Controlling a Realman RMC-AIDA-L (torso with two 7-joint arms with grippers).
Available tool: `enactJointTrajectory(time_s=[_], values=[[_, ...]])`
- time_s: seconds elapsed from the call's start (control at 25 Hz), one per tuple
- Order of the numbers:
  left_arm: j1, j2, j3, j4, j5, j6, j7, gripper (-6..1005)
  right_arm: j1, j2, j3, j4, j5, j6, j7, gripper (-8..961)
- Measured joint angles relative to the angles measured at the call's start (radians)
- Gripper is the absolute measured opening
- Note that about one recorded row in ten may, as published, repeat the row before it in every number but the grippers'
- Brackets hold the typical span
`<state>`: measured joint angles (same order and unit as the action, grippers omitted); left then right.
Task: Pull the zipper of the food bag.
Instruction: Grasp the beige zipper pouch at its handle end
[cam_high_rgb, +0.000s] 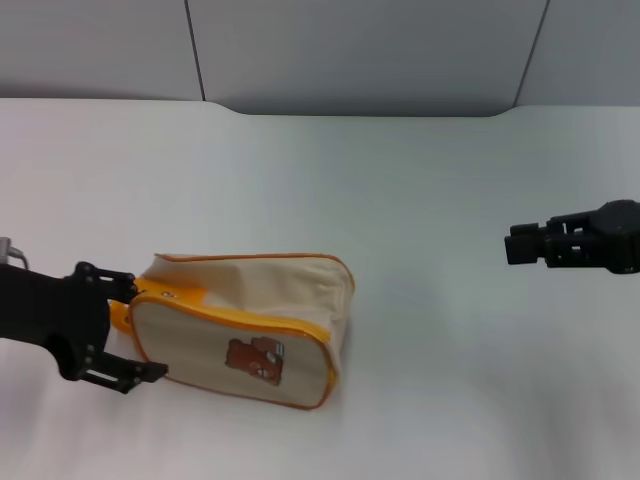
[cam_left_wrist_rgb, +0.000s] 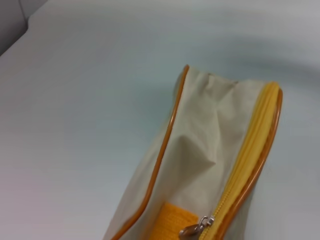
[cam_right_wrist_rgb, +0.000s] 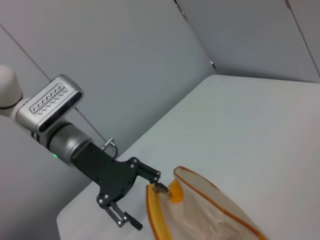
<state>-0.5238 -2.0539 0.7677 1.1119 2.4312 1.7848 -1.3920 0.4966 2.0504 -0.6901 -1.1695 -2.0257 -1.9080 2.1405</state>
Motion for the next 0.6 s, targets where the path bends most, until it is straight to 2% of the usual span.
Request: enactJointTrajectory(time_s=[0.48, 0.6], values=[[-0.027, -0.011, 0.013, -0.066, 0.001, -0.062, 0.003, 807, -0.009, 0.001, 0.006, 0.019, 0.001, 0.000, -0.005, 296], [-0.029, -0.015, 0.015, -0.095, -0.006, -0.080, 0.030, 736, -0.009, 0.001, 0.003, 0.019, 0.001, 0.000, -0.005, 296]])
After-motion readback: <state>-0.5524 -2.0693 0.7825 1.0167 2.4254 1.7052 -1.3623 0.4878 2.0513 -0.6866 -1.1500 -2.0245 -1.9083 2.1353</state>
